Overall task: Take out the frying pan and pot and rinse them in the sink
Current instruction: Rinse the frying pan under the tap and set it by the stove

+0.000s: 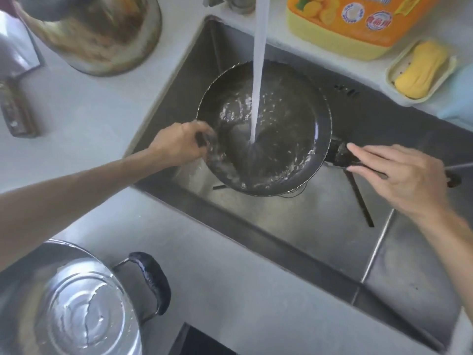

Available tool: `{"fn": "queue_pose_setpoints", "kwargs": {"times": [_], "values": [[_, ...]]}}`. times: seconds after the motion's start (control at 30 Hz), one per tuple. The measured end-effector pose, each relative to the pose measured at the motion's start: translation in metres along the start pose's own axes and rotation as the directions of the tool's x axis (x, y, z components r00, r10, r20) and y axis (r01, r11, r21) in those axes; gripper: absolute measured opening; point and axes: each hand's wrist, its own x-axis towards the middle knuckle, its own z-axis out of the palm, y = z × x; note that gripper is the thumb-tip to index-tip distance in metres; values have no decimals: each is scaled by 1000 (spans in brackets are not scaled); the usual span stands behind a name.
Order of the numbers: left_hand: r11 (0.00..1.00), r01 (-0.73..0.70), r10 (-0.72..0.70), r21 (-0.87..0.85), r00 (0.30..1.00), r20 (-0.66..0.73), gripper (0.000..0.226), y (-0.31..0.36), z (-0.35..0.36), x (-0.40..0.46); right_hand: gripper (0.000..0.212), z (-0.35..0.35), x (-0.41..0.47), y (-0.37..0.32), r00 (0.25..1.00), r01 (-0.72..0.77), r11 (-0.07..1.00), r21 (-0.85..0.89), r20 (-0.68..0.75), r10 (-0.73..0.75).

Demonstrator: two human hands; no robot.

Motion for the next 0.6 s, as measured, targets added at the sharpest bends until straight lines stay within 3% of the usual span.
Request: {"fn": "queue_pose_setpoints", "kwargs": {"times": [0.1, 0.2, 0.27, 0.3, 0.37, 0.47, 0.6], "values": [[992, -120, 126, 50, 981, -150, 34, 9, -27, -11, 35, 21, -23, -4, 977, -213, 947, 241, 47, 208], [911, -318, 385, 264, 885, -261, 38, 20, -52, -26, 43, 41, -39, -25, 855, -518, 650, 556, 336, 395], [837, -370, 482, 404, 847, -222, 47, 27, -61, -31, 43, 52, -46, -34, 760, -648, 497, 577, 532, 373], [820, -366, 481, 440, 857, -184, 51, 28, -62, -31, 36, 57, -49, -36, 725, -684, 470, 558, 589, 357], [820, -329, 410, 468, 909, -79, 51, 23, -57, -24, 38, 61, -52, -34, 707, -685, 520, 511, 640, 302], [865, -224, 197, 448, 974, 107, 45, 9, -37, -13, 39, 55, -43, -27, 685, -669, 608, 427, 673, 280], [922, -95, -1, 376, 969, 245, 40, -3, 3, 6, 42, 51, -29, -14, 742, -511, 825, 242, 609, 280]]}}
